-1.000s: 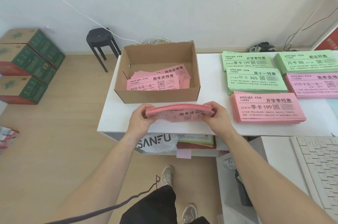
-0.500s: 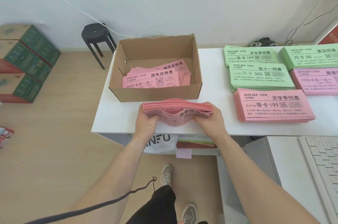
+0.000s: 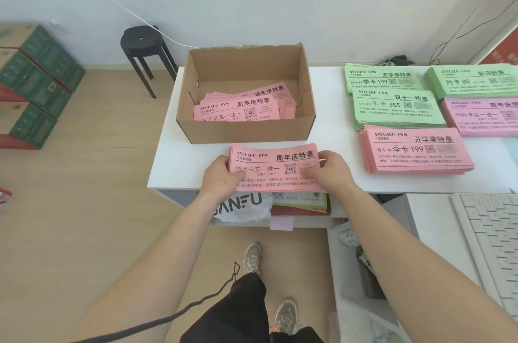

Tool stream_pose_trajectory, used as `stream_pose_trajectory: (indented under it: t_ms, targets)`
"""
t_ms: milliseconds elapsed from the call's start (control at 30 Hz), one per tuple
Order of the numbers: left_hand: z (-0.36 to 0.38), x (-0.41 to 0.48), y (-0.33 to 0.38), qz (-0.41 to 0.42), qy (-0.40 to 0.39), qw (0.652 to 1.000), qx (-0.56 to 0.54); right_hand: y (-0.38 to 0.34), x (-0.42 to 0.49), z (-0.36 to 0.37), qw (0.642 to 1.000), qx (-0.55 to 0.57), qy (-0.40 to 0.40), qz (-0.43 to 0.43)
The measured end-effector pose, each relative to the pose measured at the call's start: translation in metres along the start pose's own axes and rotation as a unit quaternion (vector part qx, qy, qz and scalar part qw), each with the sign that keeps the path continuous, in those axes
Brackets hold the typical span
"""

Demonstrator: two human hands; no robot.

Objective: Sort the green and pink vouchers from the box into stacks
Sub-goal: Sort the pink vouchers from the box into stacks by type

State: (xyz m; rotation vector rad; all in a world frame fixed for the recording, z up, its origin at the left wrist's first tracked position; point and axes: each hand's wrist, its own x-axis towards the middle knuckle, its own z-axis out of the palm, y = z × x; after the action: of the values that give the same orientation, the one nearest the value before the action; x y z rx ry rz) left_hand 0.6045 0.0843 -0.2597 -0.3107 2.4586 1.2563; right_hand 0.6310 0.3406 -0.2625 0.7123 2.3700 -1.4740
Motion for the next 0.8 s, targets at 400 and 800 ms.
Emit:
stream_pose_trajectory:
  t_ms: [400,800]
  targets:
    - [0.011,-0.009,0.008,0.100,0.133,0.947,0.276,-0.004,-0.011,0.006,0.998,0.034,0.046,0.009]
    - [0.047,-0.020,0.055,0.080,-0.127,0.988,-0.029,-0.018,-0.036,0.023,0.985,0.166,0.016,-0.052]
